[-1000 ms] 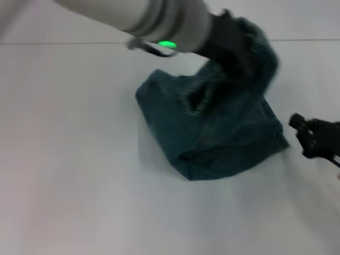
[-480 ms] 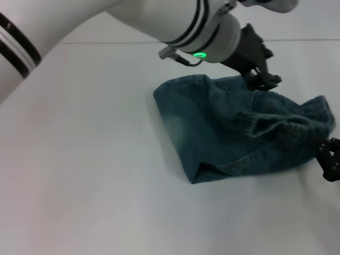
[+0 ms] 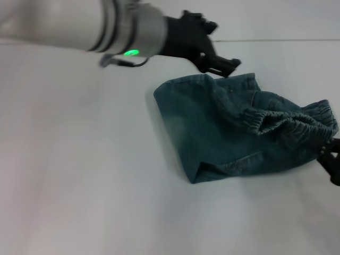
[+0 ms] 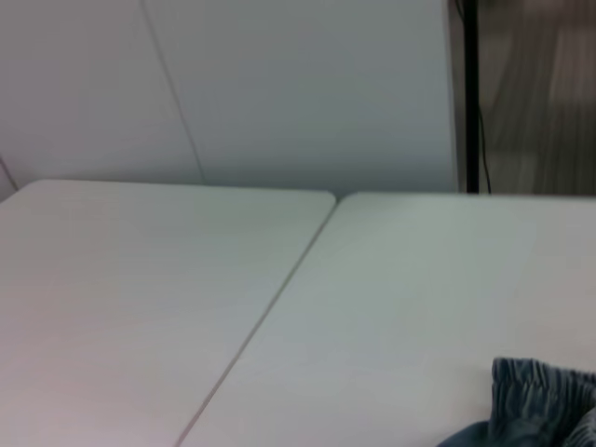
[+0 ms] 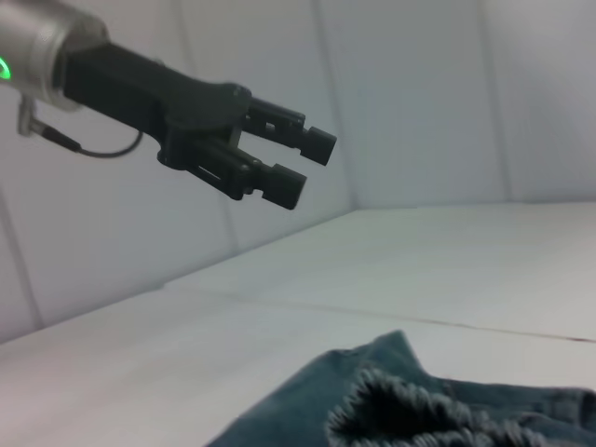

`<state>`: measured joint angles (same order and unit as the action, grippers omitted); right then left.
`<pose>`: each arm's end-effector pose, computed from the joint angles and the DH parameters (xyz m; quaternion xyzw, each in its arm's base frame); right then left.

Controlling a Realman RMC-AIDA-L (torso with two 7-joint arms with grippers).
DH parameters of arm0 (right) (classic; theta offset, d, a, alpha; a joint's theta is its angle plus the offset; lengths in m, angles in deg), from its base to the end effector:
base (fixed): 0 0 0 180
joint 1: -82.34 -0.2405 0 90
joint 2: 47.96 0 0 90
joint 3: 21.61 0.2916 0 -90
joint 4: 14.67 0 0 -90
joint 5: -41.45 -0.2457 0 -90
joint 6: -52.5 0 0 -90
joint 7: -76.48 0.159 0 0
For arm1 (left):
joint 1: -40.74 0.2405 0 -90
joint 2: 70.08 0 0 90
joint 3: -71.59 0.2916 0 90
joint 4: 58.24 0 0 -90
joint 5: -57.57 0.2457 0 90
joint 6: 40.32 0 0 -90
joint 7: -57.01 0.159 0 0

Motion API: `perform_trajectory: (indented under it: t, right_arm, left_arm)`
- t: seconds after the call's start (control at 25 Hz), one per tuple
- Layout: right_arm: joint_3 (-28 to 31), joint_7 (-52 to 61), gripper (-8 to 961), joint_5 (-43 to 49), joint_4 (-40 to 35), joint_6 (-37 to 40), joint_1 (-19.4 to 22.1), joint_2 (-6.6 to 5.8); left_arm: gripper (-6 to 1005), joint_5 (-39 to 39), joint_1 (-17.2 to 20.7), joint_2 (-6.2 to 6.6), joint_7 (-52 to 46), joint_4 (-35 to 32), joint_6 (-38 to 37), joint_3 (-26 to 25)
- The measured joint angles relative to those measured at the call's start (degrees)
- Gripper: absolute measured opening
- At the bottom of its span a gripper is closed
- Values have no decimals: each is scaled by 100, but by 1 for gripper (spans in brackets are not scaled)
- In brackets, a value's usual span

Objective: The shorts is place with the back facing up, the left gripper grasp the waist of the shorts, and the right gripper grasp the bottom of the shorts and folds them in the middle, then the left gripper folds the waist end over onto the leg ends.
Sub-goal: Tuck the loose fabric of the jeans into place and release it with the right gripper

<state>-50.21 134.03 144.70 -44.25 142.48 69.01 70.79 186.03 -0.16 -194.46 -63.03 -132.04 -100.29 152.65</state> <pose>0.4074 0.2803 -0.0072 -0.8650 0.2449 0.3070 0.3123 -0.0659 0.4563 -0.0727 -0.9682 -0.0558 -0.0839 0.2289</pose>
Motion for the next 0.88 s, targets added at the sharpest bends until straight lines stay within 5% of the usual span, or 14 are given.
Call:
perform_trajectory:
  t: [0.16,0.2,0.48,0.88]
  right_arm:
    - [6,718,3,173,-1073,403,69,89]
    - [-1,892,3,179,-1330,514,77,91]
    - [-113,2682,57,767,-3451,794,-218,95]
    - [-900,4177,446,2659,-5047,1395,-1299,43]
  left_arm:
    - [896,-802,586,-22,645,-14,-285,-425]
    - [933,-1420,1003,-28,1208,163,-552,-792]
    - [936,-2722,1799,3,2578,1093,-1191,-1854]
    - [936,-2993,2194,36,4461,2737,-2509,-3995]
